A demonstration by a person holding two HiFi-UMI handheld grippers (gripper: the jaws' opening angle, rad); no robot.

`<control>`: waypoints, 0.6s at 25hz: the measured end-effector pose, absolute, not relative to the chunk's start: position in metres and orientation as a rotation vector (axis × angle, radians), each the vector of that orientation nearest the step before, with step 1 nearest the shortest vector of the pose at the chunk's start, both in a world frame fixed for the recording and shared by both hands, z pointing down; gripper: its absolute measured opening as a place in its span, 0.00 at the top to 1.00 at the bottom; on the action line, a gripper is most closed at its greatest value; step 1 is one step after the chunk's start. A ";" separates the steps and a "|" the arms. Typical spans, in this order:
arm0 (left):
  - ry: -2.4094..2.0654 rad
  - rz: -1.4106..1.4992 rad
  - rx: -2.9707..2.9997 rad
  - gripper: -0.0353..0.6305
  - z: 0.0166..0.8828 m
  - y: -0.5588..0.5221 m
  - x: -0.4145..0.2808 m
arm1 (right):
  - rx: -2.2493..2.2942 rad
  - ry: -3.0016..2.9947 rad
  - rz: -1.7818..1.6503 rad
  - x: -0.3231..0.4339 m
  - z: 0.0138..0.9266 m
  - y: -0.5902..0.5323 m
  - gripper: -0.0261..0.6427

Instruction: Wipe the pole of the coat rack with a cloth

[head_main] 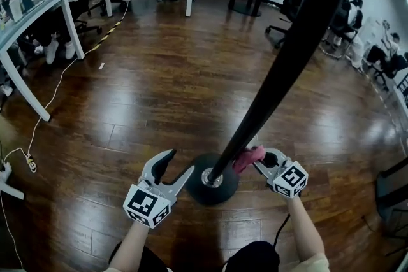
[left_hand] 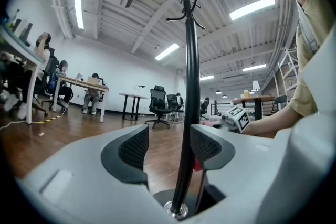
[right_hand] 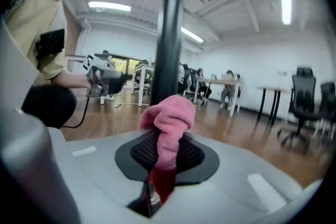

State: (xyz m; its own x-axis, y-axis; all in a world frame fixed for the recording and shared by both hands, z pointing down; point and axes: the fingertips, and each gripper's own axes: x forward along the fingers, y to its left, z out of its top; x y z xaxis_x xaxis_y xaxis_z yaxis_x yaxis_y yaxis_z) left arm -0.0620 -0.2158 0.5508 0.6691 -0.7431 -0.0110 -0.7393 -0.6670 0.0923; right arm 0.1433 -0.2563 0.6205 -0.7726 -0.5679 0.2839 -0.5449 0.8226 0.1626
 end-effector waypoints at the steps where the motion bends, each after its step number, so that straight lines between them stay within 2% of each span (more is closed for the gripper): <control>1: -1.264 -0.122 2.787 0.60 0.556 -0.216 -0.062 | 0.833 -2.668 -0.287 0.135 0.572 -0.251 0.90; 5: -1.230 -0.022 2.922 0.60 0.598 -0.207 -0.038 | 0.926 -2.500 -0.874 0.105 0.392 -0.226 0.90; 10: -1.185 0.029 2.881 0.61 0.630 -0.218 -0.027 | 0.884 -2.153 -1.529 0.050 0.229 -0.185 0.90; 13: -1.177 -0.017 2.846 0.61 0.633 -0.225 -0.028 | 0.912 -1.917 -1.690 0.021 0.175 -0.200 0.90; 15: -1.172 -0.019 2.851 0.61 0.634 -0.225 -0.025 | 0.936 -1.698 -1.651 0.016 0.165 -0.228 0.90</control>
